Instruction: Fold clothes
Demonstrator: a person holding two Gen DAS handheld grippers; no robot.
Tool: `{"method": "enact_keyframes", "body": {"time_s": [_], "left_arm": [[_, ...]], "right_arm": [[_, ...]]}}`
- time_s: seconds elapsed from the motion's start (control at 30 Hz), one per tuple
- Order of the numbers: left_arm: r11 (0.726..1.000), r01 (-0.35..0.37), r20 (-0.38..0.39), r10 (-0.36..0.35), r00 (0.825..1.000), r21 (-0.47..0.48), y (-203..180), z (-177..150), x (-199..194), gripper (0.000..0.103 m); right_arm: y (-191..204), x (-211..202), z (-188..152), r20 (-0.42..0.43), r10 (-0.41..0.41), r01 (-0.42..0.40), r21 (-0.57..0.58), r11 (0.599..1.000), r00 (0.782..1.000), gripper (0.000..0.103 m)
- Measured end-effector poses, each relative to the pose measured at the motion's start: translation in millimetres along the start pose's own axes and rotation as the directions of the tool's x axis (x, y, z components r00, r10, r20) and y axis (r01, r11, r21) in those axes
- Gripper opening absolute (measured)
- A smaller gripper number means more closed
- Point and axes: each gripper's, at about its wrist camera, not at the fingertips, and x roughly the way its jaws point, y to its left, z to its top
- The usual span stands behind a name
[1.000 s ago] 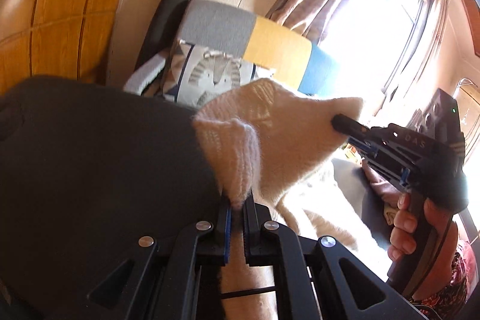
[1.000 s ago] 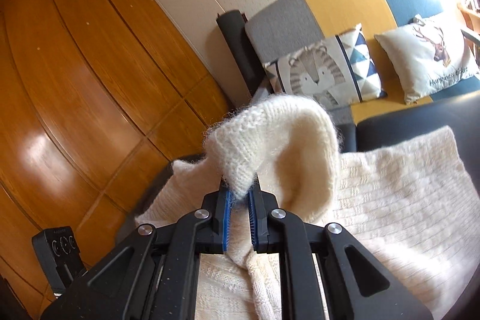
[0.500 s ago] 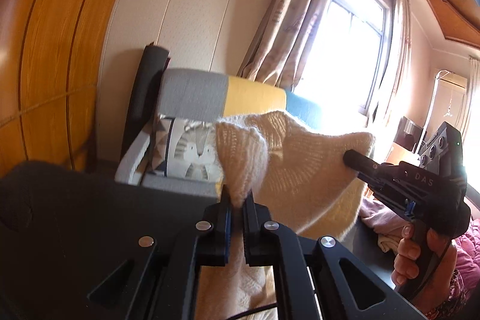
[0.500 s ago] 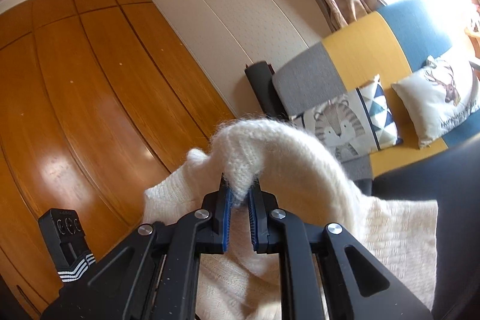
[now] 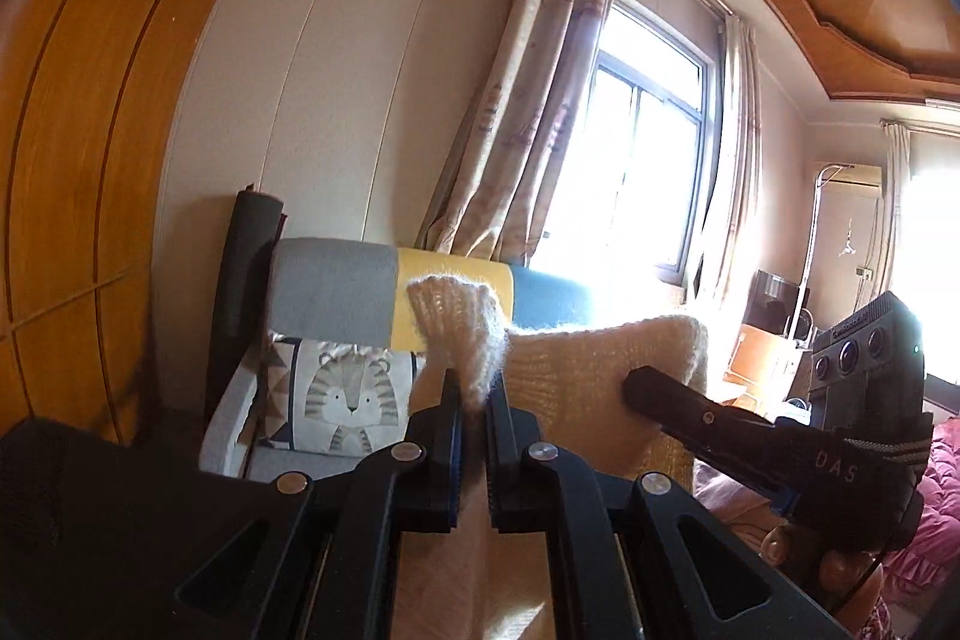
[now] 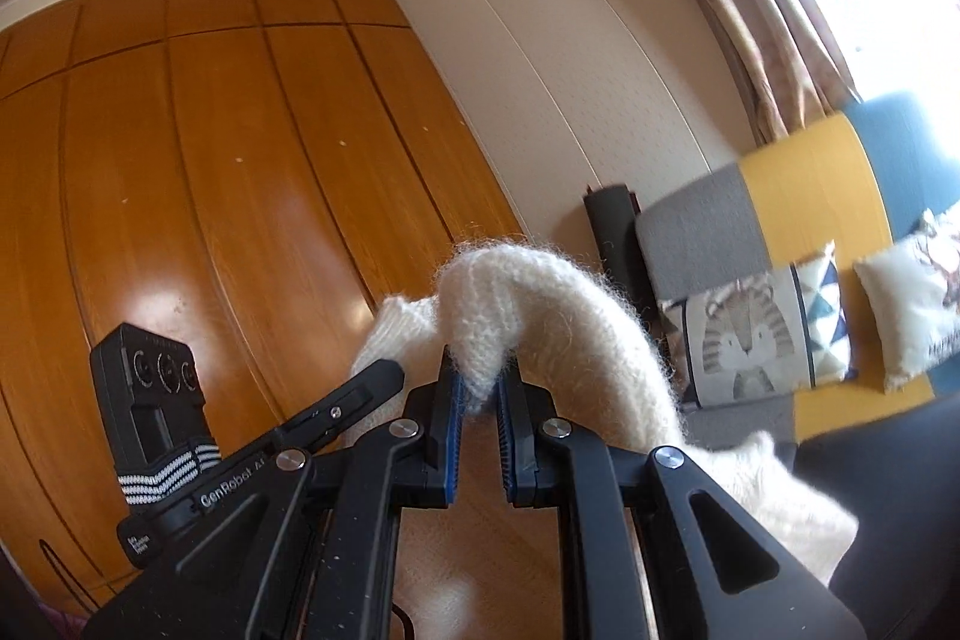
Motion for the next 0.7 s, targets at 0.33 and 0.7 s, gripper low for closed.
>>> {"method": "enact_keyframes", "body": {"time_s": [0.33, 0.7], "left_arm": [[0.996, 0.079, 0.118, -0.083, 0.989, 0.039, -26.2, 56.6, -33.4, 0.005], [0.978, 0.166, 0.209, -0.190, 0.959, 0.126, -57.7, 88.4, -69.0, 0.006]], "right_arm": [[46.0, -15.9, 27.3, 0.088, 0.085, -0.079, -0.070, 0.994, 0.992, 0.011], [103.5, -48.2, 34.0, 0.161, 0.174, -0.144, -0.185, 0.972, 0.971, 0.011]]}}
